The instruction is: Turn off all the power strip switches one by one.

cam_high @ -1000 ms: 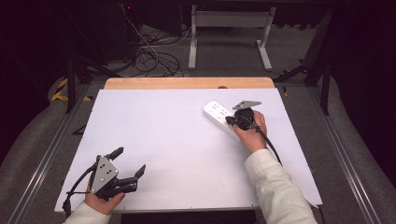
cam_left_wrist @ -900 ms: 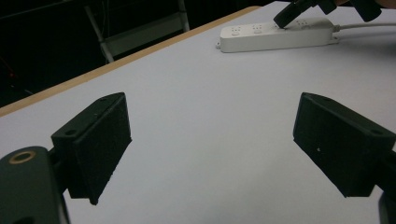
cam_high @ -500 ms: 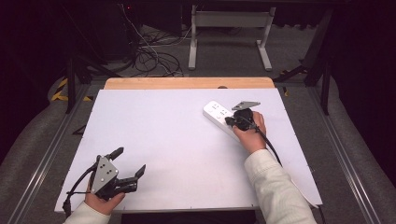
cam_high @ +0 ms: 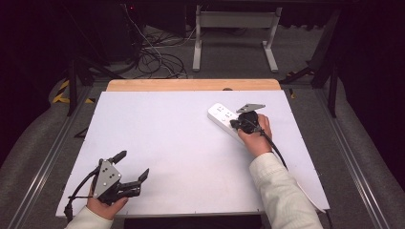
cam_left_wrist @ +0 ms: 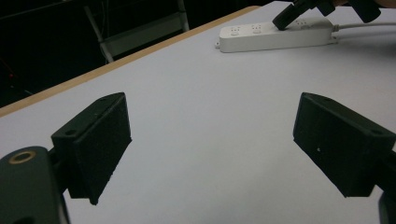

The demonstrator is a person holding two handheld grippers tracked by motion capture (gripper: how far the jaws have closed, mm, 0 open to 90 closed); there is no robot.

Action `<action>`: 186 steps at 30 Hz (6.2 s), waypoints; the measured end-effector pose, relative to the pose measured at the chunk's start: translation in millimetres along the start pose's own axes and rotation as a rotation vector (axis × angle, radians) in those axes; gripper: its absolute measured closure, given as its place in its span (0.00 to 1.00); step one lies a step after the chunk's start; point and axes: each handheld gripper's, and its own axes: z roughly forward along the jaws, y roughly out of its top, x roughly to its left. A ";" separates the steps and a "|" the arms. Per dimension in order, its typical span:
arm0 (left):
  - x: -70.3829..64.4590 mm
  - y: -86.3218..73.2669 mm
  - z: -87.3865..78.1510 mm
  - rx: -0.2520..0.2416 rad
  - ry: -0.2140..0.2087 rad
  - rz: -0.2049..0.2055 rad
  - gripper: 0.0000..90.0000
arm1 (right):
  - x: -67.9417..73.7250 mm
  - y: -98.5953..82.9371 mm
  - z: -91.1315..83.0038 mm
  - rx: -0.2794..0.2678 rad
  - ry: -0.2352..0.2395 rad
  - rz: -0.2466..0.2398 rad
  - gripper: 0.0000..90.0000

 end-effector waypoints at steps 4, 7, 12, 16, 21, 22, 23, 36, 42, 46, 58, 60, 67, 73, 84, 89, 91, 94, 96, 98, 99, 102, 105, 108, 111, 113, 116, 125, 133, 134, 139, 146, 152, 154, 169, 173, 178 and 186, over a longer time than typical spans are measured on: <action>0.1 0.1 -0.3 -0.002 0.001 0.002 0.13 | 0.8 0.1 -0.1 0.003 -0.005 0.003 1.00; 0.0 0.1 -0.2 -0.002 0.001 0.002 0.13 | 0.5 -0.1 -0.1 0.002 -0.005 0.008 1.00; 0.0 0.1 -0.3 -0.002 0.001 0.002 0.13 | 1.8 0.6 -0.2 0.010 -0.013 0.004 1.00; 0.0 0.2 -0.5 -0.003 0.001 0.001 0.13 | 1.9 -0.1 0.0 0.005 -0.011 0.016 1.00; 0.1 0.1 -0.5 -0.002 0.000 0.001 0.13 | 2.8 -0.3 0.7 0.011 -0.019 0.014 1.00; 0.0 0.1 -0.5 -0.003 0.001 0.000 0.13 | 3.2 -0.1 0.8 0.011 -0.020 0.010 1.00; -0.1 0.2 -0.5 -0.003 0.001 0.000 0.13 | 3.6 0.0 0.9 0.010 -0.022 0.008 1.00; 0.4 0.0 0.4 0.002 0.000 -0.006 0.13 | 0.4 10.6 -23.8 -0.157 0.011 0.016 1.00; 0.4 -0.1 0.2 0.001 -0.001 -0.007 0.13 | 2.0 12.3 -21.0 -0.153 0.018 0.014 1.00; 1.3 -0.2 0.2 0.002 0.002 -0.002 0.13 | 2.6 16.5 -19.5 -0.151 0.019 0.010 1.00; 1.5 -0.6 -0.1 0.000 -0.002 -0.005 0.13 | 5.7 40.3 4.2 -0.077 0.006 -0.030 1.00; 1.4 -0.4 -0.4 -0.002 -0.001 -0.007 0.13 | 4.1 38.4 12.2 -0.056 0.006 -0.018 1.00; 1.0 -0.3 0.4 -0.001 -0.001 -0.006 0.13 | 2.4 34.7 21.0 -0.033 0.004 -0.006 1.00; 0.7 -0.4 -0.1 0.000 -0.001 -0.008 0.13 | 2.6 31.8 26.5 -0.015 0.005 0.002 1.00; 0.7 -0.4 0.0 0.000 -0.002 -0.008 0.13 | 3.9 30.7 29.0 0.000 0.001 -0.006 1.00; 0.7 -0.4 0.0 0.001 -0.002 -0.008 0.13 | 4.9 29.7 30.0 0.000 -0.002 -0.008 1.00; 0.8 -0.4 0.3 0.000 -0.001 -0.007 0.13 | 5.3 29.6 30.2 0.005 0.002 -0.009 1.00; 0.9 -0.5 0.1 0.001 -0.002 -0.008 0.13 | 5.5 29.5 30.7 0.008 0.000 -0.008 1.00; 0.9 -0.4 -0.1 0.000 -0.001 -0.006 0.13 | 5.7 29.5 30.8 0.009 -0.002 -0.005 1.00; 0.9 -0.5 0.0 0.002 -0.002 -0.008 0.13 | 5.7 29.3 30.7 0.008 -0.002 0.002 1.00; 0.7 -0.5 0.1 0.001 -0.003 -0.010 0.13 | 5.5 29.1 30.8 0.006 0.001 0.005 1.00; 0.9 -0.3 -0.2 -0.001 0.000 -0.005 0.13 | 4.5 28.9 30.8 0.006 0.006 0.018 1.00; 0.9 -0.3 -0.2 0.000 0.000 -0.005 0.13 | 4.7 29.0 30.8 0.008 0.006 0.024 1.00; 0.5 -0.3 -0.3 0.000 -0.003 -0.007 0.13 | 4.4 29.3 30.7 0.012 0.009 0.035 1.00; 0.8 -0.2 -0.4 -0.002 -0.001 -0.005 0.13 | 5.1 29.1 30.5 0.012 0.005 0.036 1.00; 0.3 -0.2 -0.6 -0.003 -0.004 -0.009 0.13 | 5.9 29.0 30.4 0.012 0.000 0.035 1.00; 0.3 0.0 -1.0 -0.003 -0.002 0.000 0.13 | 7.3 29.4 30.4 0.016 -0.009 0.031 1.00; 0.2 0.2 -1.1 -0.004 -0.001 0.004 0.13 | 9.4 29.0 30.7 0.019 -0.023 0.024 1.00; 0.3 0.0 -1.0 -0.004 -0.005 -0.006 0.13 | 6.6 33.2 20.2 -0.023 -0.031 -0.012 1.00; 0.7 0.0 -0.7 -0.003 -0.002 -0.001 0.13 | 4.7 34.5 14.5 -0.084 -0.032 0.009 1.00; 0.8 -0.1 0.6 0.000 -0.003 -0.004 0.13 | 1.6 43.3 -3.4 -0.183 0.007 0.056 1.00; -0.4 0.3 0.1 -0.003 0.001 0.001 0.13 | 8.9 47.2 -10.0 -0.206 0.023 0.013 1.00; 1.0 -0.3 0.0 -0.001 0.000 -0.006 0.13 | 10.2 49.6 -7.1 -0.200 0.029 0.009 1.00; 1.0 -0.3 0.1 -0.001 0.000 -0.007 0.13 | 9.7 49.5 -4.5 -0.193 0.032 0.014 1.00; 2.1 -0.9 -0.1 -0.001 -0.005 -0.016 0.13 | 4.9 47.8 37.6 -0.114 0.022 0.034 1.00; 2.0 -0.8 0.0 -0.002 -0.004 -0.014 0.13 | 9.1 47.5 45.6 -0.106 0.025 0.038 1.00; 1.9 -0.8 0.1 -0.001 -0.006 -0.016 0.13 | 7.6 46.2 51.2 -0.092 0.013 0.051 1.00; 2.2 -0.8 0.1 0.000 -0.007 -0.015 0.13 | 4.4 47.0 52.2 -0.087 0.003 0.103 1.00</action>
